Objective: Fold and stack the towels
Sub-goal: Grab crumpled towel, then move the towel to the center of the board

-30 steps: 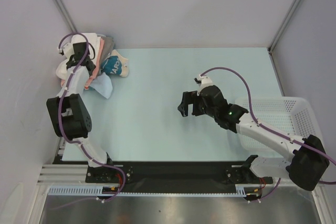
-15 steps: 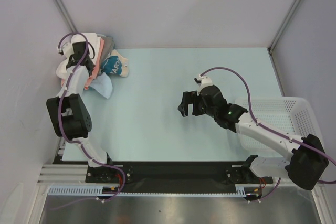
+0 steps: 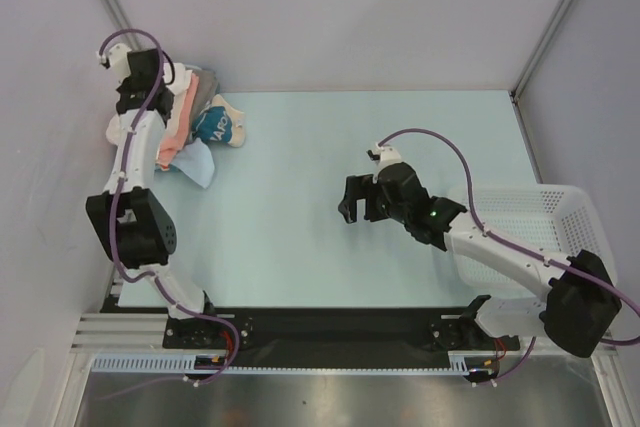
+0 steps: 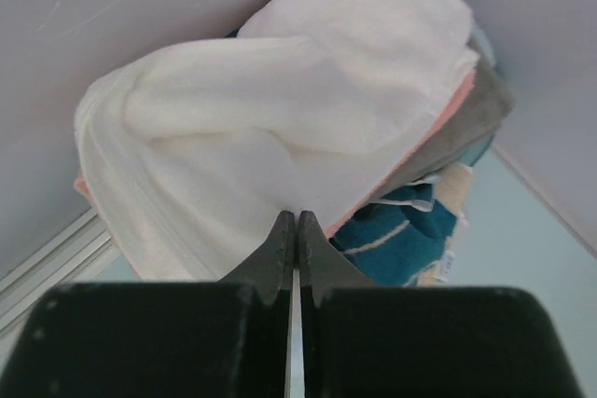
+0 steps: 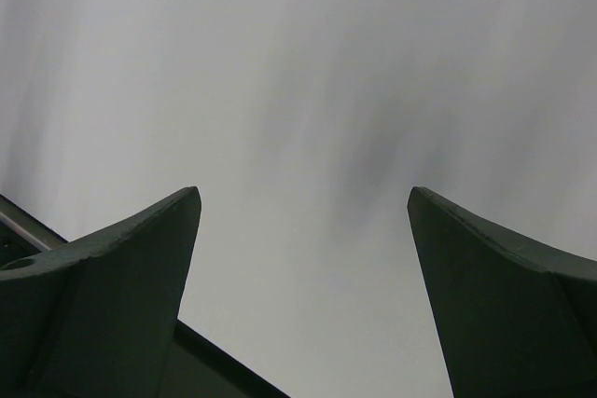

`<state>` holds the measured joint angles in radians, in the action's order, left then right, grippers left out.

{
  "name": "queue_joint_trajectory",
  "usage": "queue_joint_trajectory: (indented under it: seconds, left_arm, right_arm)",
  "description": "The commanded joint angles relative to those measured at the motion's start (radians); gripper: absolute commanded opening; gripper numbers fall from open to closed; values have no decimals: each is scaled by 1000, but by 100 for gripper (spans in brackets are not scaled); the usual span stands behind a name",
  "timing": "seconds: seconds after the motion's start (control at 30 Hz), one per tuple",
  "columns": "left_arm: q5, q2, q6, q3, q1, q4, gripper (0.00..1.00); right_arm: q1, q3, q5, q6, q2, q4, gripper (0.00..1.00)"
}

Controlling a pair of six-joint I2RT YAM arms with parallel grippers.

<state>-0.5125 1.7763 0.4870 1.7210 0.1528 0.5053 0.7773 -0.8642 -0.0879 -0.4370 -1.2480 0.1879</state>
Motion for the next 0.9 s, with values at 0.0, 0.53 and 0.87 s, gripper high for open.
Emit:
queue_joint_trajectory:
  seconds: [0.0, 0.53, 0.87]
  left_arm:
    - [-27, -52, -100, 159, -103, 24, 0]
    - [-103, -143, -366, 581, -656, 75, 0]
    - [-85, -326, -220, 278, -915, 40, 0]
  right_arm:
    - [-4, -2, 4, -3, -11, -51, 100]
    - [-26, -16, -174, -8, 96, -78, 100]
    - [-56, -84, -279, -31, 258, 13, 100]
